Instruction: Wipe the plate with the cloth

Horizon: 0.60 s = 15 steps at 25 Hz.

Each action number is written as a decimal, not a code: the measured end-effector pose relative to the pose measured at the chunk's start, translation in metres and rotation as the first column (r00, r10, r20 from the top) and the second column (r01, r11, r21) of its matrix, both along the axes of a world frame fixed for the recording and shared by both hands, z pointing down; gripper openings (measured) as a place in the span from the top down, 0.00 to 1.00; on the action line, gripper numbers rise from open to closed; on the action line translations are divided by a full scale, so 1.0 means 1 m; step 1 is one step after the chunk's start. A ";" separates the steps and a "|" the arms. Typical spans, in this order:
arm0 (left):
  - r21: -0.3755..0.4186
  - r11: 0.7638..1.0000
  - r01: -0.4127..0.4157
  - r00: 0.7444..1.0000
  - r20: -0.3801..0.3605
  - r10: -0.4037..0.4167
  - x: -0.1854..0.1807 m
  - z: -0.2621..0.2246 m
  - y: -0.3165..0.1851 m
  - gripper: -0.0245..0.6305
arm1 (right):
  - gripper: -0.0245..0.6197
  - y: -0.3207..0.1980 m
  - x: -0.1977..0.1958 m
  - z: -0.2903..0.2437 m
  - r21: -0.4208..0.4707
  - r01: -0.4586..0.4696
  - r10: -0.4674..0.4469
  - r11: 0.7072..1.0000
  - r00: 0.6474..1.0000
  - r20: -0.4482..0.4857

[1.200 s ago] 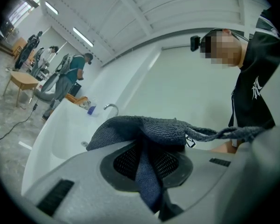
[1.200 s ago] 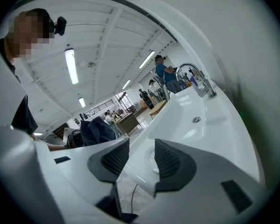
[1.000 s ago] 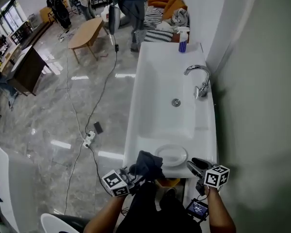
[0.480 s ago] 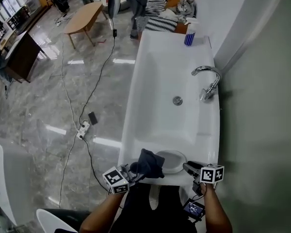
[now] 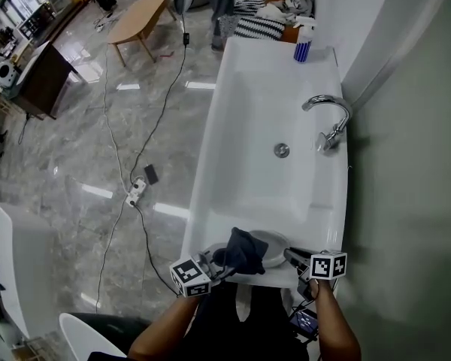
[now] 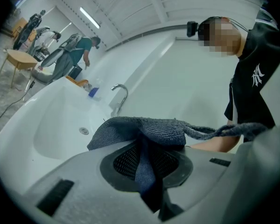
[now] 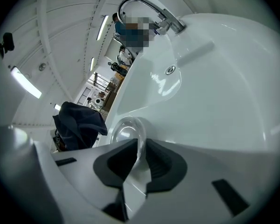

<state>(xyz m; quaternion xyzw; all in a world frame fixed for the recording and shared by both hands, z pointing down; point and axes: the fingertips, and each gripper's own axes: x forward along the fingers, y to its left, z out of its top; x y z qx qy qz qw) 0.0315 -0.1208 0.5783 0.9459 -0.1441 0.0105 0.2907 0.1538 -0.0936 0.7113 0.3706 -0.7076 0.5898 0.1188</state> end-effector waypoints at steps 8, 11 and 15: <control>-0.054 0.998 -0.027 0.999 0.043 0.029 0.015 0.016 0.000 0.90 | 0.92 0.002 0.000 0.004 -0.052 -0.036 0.039 0.998 0.997 0.063; -0.111 0.992 -0.057 0.991 0.118 0.070 0.033 0.033 0.003 0.90 | 0.92 0.001 0.001 0.004 -0.059 -0.046 0.050 0.997 0.996 0.078; -0.214 0.972 -0.096 0.964 0.221 0.144 0.066 0.060 0.010 0.90 | 0.93 0.001 0.002 0.003 -0.056 -0.048 0.052 0.997 0.995 0.086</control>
